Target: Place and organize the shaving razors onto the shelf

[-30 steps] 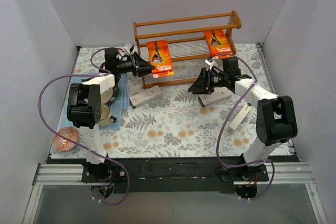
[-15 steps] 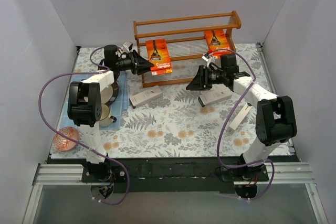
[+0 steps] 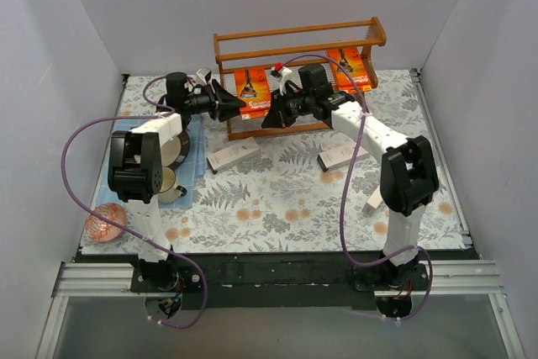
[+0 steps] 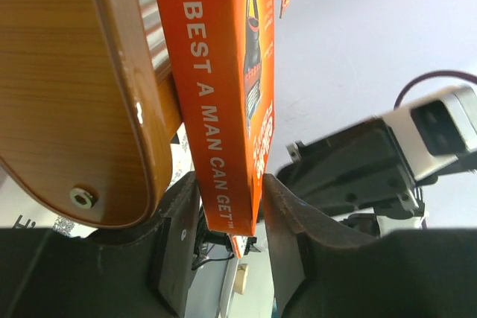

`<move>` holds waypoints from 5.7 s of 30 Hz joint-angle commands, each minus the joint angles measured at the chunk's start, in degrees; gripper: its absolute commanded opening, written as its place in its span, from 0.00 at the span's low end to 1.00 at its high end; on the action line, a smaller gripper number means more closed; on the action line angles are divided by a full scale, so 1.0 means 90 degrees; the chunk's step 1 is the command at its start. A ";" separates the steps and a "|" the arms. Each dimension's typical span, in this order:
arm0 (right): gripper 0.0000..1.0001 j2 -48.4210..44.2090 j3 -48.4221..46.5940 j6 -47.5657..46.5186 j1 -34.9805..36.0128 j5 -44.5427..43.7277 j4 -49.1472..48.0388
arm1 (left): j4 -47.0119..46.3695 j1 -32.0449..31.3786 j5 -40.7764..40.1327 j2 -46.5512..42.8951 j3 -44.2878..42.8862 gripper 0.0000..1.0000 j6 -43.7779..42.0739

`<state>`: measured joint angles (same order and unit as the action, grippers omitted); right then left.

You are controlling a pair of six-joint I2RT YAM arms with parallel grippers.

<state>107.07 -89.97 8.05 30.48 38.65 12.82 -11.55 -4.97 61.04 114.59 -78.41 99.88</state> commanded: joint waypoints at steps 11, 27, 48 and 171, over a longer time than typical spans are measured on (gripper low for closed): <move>0.06 0.0984 -0.1184 -0.0036 0.0187 -0.0838 -0.0017 | -0.0045 0.0123 -0.0112 -0.0368 0.0040 0.40 -0.0091; 0.07 0.1629 -0.2053 0.0043 0.0422 -0.1257 -0.0311 | 0.0346 0.0347 -0.0190 -0.1335 0.1056 0.48 -0.0501; 0.08 0.1551 -0.1790 -0.0006 0.0480 -0.1209 -0.0360 | -0.1265 0.0172 -0.0376 -0.0437 0.0842 0.54 0.0161; 0.09 0.1922 -0.2669 0.0052 0.0578 -0.1697 -0.0428 | -0.0182 0.0494 -0.0385 -0.0260 -0.0097 0.60 0.0114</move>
<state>127.13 -112.60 8.62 36.01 23.27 11.79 -15.44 -1.39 59.81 116.84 -79.66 102.63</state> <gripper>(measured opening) 0.086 0.566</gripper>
